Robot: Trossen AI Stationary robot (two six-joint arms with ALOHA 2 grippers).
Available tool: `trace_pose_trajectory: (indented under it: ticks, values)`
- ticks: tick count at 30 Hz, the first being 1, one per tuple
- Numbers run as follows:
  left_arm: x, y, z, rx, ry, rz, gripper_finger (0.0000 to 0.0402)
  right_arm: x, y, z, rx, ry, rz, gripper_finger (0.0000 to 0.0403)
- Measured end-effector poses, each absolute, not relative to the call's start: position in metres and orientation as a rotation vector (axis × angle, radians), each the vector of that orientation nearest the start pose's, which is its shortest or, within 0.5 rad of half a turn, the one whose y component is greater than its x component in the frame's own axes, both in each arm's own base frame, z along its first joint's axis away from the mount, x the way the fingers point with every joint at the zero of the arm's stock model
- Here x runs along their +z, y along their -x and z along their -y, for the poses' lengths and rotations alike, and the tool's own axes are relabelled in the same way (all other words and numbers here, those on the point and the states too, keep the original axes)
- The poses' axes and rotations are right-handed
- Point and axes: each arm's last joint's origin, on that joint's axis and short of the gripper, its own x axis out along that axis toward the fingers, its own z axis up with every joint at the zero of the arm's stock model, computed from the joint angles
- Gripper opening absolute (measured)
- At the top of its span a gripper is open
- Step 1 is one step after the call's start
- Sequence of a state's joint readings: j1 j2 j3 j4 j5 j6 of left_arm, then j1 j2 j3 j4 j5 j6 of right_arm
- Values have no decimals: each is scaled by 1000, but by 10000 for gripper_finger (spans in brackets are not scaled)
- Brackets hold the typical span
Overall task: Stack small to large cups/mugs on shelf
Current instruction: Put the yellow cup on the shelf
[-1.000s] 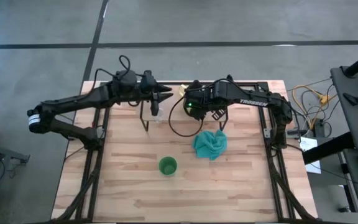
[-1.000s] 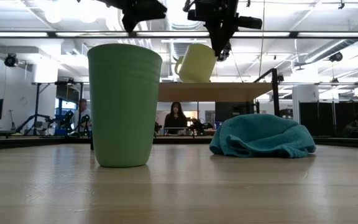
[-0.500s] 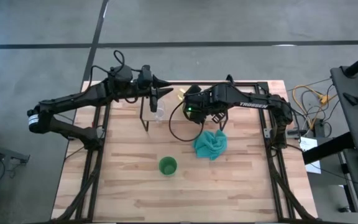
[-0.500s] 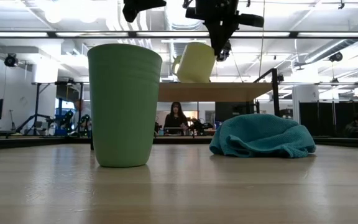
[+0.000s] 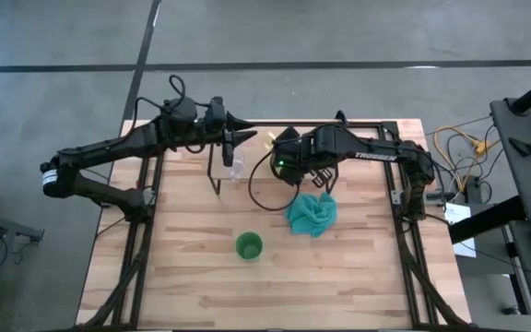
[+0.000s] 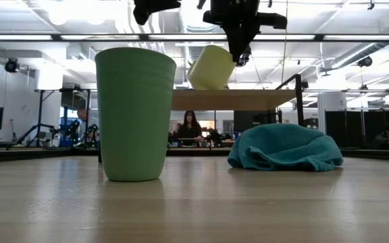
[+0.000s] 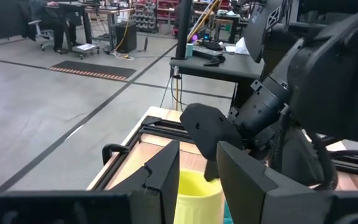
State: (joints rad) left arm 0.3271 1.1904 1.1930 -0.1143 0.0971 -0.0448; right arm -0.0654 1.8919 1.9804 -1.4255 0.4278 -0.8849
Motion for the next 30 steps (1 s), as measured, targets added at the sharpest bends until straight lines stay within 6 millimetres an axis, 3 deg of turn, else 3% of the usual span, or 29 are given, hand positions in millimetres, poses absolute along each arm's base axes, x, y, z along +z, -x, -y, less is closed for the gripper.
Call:
trace_pose_trajectory:
  ticks: [8, 19, 30]
  values:
    - [399, -250, -82, 232, 68, -104, 94, 343, -363, 35, 183, 969, -1439, 8]
    - [398, -250, -82, 232, 69, -107, 94, 344, -363, 38, 165, 1136, -1493, 8]
    - [397, -250, -82, 232, 69, -109, 94, 345, -364, 37, 98, 1106, -1488, 9]
